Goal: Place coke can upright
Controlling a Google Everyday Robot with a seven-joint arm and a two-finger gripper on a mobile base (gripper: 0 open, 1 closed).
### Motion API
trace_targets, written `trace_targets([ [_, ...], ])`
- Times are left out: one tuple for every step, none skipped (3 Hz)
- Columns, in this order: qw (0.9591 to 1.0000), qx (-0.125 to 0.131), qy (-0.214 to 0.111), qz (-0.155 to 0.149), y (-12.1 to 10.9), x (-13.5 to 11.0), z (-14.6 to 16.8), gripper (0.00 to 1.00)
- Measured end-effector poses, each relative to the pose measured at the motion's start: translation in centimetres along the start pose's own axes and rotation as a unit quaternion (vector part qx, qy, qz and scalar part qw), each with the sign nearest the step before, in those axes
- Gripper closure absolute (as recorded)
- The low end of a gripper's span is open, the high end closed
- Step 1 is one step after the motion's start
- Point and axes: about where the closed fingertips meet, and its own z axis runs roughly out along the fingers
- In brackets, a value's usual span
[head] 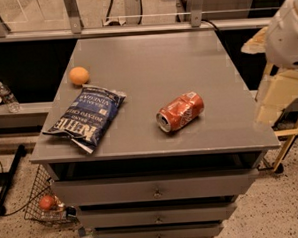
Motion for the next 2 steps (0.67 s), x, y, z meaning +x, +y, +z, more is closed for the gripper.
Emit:
trace_targets([
  [0.9906,-0.015,-0.023,-0.134,-1.2,-4.7,3.3,0.0],
  [0.97,-0.024,-0.016,-0.242,-2.3,-7.9,6.8,0.0],
])
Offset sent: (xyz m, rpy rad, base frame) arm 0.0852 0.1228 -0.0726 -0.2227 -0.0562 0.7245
